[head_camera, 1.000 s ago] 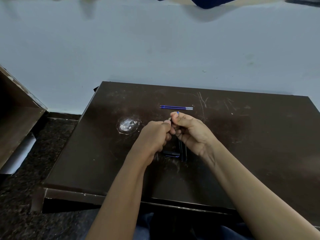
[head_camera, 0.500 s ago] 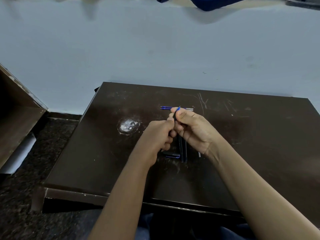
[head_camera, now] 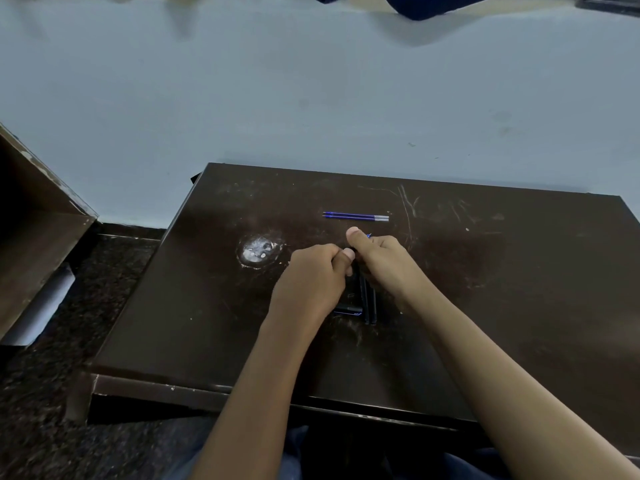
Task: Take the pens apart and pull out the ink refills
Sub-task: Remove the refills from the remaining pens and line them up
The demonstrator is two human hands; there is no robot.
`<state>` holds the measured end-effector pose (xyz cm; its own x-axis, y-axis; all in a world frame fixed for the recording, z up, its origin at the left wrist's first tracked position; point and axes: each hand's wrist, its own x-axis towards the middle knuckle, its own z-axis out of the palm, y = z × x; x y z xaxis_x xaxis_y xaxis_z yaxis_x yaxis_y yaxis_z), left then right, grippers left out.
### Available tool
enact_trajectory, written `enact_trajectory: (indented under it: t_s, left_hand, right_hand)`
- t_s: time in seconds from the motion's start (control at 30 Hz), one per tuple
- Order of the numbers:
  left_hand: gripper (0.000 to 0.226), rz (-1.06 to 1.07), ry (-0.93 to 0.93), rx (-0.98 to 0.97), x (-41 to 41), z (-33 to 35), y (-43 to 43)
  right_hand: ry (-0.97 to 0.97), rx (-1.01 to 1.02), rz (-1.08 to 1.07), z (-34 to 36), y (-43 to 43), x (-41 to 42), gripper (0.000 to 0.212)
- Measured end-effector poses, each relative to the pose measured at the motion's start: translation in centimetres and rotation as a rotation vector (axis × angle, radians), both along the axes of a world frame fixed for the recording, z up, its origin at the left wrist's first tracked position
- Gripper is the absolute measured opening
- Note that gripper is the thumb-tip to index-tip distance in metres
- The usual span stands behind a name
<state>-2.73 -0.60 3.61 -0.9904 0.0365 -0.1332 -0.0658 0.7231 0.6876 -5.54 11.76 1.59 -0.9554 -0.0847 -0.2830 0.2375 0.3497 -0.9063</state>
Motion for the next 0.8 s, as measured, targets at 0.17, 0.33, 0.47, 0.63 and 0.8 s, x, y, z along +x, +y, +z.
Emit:
enact_trajectory:
  t_s: [0.17, 0.33, 0.47, 0.63, 0.8]
  left_hand:
    - [0.042, 0.000, -0.155, 0.262, 0.0, 1.1, 0.2]
    - [0.042, -0.015, -0.403, 0.675, -0.1, 2.4, -0.1]
    - [0.042, 0.038, -0.221, 0.471, -0.2, 1.5, -0.1]
    - [0.040, 0.074, -0.133, 0.340, -0.3, 1.0, -0.3]
    - [0.039, 0.093, -0.130, 0.311, -0.3, 0.7, -0.3]
  right_hand:
    - [0.131, -0.109, 0.097, 0.7, 0.5, 0.1, 0.059]
    - [0.193, -0.222, 0.139, 0.8, 1.1, -0.2, 0.049]
    - [0.200, -0.261, 0.202, 0.2, 0.9, -0.2, 0.047]
    - [0.137, -0.392, -0.006, 0.1, 0.5, -0.2, 0.032]
    - [-0.071, -0.632, -0.135, 0.6, 0.8, -0.6, 0.012]
